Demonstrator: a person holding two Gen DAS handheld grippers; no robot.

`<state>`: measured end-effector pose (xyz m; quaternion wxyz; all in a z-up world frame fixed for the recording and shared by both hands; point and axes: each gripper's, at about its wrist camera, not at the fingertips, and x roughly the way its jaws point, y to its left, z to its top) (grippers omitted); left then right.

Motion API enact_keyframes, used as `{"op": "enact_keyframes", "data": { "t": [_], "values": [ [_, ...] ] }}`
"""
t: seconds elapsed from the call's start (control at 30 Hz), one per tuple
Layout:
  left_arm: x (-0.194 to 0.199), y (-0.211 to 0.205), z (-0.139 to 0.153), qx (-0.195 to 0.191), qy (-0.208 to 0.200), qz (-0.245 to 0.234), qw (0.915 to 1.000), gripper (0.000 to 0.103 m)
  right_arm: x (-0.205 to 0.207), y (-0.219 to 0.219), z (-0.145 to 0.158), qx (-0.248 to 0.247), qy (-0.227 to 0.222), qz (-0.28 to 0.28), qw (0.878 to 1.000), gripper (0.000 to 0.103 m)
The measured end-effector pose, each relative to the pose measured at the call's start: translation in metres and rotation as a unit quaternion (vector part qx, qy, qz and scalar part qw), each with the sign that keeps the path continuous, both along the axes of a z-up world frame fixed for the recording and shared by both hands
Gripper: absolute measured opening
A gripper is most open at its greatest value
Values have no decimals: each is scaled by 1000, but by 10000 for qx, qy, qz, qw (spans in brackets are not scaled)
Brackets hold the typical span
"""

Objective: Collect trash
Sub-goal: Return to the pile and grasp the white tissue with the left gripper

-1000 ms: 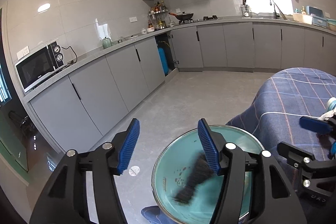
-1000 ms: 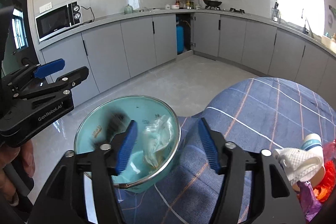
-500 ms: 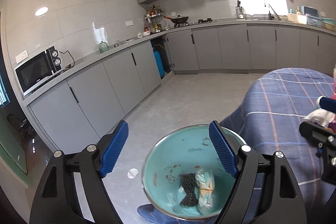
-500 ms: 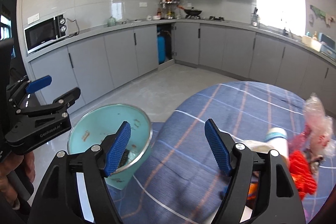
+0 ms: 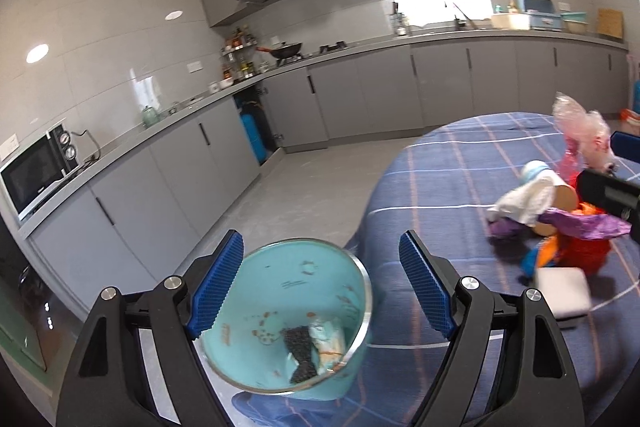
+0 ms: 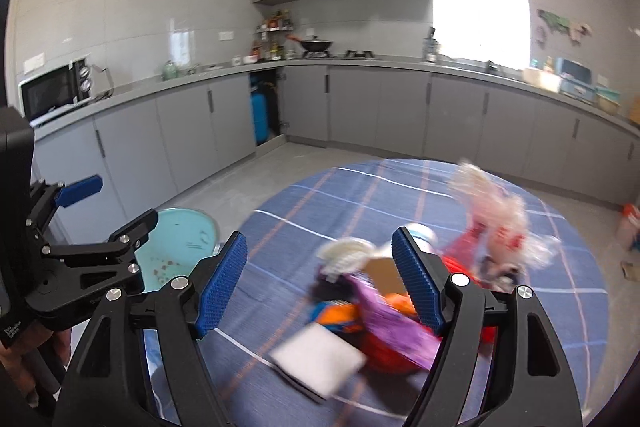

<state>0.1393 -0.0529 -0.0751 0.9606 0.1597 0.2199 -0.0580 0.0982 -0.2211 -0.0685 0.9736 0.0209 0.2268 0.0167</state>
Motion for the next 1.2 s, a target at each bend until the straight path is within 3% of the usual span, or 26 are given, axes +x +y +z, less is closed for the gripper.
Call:
{"op": "enact_keyframes", "data": {
  "t": [0.5, 0.73, 1.2],
  "values": [
    [-28, -67, 4, 160, -127, -621, 9979, 86, -57, -89, -17, 99, -59, -1067, 9942, 77],
    [-16, -103, 6, 254, -171, -863, 9958, 91, -53, -128, -20, 200, -128, -1444, 9892, 79],
    [27, -170, -15, 316, 312, -1306, 9904, 91, -29, -167, -36, 413, -22, -1762, 9835, 80]
  ]
}}
